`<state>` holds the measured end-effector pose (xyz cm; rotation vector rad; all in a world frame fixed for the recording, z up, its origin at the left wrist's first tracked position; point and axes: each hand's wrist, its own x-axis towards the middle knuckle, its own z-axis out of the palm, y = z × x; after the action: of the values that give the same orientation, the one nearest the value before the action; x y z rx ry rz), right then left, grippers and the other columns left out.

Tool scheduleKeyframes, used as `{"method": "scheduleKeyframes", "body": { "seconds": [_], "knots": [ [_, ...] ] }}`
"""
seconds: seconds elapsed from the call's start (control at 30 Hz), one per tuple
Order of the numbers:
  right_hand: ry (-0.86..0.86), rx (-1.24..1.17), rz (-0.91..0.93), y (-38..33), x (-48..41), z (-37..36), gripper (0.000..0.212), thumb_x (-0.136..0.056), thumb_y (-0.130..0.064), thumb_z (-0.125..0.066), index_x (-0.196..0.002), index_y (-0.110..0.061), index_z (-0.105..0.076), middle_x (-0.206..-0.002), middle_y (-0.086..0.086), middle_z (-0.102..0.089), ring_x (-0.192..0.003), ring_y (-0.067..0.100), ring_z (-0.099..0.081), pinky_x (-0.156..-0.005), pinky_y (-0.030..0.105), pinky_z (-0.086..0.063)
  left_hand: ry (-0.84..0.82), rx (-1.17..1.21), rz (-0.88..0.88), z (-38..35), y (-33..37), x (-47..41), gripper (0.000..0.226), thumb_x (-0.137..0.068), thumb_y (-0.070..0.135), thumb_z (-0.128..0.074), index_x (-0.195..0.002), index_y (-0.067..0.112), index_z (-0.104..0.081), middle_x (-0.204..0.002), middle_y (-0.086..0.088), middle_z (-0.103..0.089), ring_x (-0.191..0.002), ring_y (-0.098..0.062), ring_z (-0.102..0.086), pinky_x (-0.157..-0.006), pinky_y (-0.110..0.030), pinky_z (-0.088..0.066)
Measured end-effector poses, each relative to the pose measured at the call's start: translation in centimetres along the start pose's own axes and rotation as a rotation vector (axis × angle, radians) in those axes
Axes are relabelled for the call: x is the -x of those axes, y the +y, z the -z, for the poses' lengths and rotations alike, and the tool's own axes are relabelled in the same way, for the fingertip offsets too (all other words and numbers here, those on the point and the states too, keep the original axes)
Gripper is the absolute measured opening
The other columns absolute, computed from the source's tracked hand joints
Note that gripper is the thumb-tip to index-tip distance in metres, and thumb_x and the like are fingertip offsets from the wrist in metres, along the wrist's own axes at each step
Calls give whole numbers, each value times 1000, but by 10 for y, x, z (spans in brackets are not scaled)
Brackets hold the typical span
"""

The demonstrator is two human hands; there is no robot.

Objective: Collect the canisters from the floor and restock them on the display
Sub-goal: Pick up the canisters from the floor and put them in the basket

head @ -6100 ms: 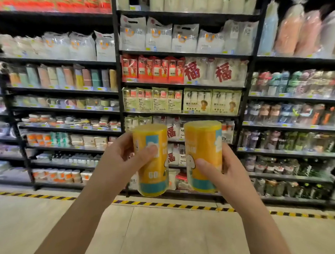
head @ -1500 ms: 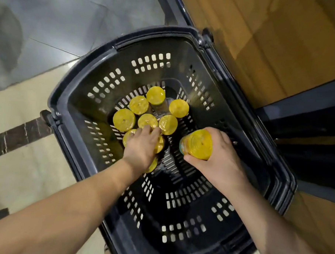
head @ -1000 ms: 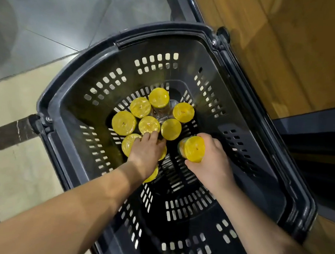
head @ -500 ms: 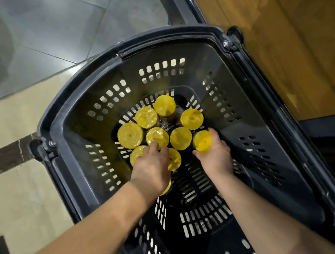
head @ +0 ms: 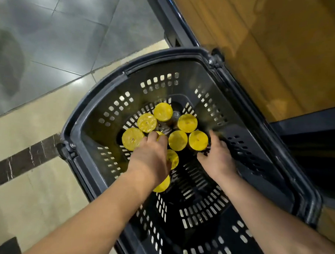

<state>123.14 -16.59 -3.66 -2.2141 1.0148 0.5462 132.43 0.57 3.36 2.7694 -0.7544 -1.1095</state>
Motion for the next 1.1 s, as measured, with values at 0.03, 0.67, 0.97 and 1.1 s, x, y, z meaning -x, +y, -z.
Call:
{"method": "scheduleKeyframes", "body": {
  "seconds": [0.03,0.67,0.97,1.1],
  "knots": [
    [8,-4,19,-7,8,14,82,-92,-27,-71,-158,-32,-24,-145,8,-44,-119,31,-60,-93,45,-53,17,0,-2,10,3,4,67,-95,43,-63,-150,21,-31,-147,-5,-30,-135,-28,-36,-101,-42,-48],
    [404,266,678,-157,278,342,60,-83,-27,-76,-139,-23,-55,-133,5,-54,-120,31,-53,-95,47,-49,663,-55,-334,301,98,248,60,-80,38,-78,-136,28,-56,-145,-1,-50,-132,-33,-41,-104,-57,-43],
    [626,181,679,-177,435,524,58,-90,-40,-69,-144,-36,-48,-140,-6,-47,-122,22,-50,-92,36,-45,905,-108,-566,440,184,392,63,-79,42,-78,-137,29,-57,-147,-1,-50,-135,-31,-44,-108,-52,-38],
    [812,147,650,-165,511,585,55,-87,-37,-74,-138,-32,-55,-130,-2,-53,-119,25,-53,-94,47,-49,968,-106,-702,489,236,451,63,-80,45,-77,-138,30,-56,-146,-1,-49,-134,-31,-41,-110,-49,-37]
  ]
}}
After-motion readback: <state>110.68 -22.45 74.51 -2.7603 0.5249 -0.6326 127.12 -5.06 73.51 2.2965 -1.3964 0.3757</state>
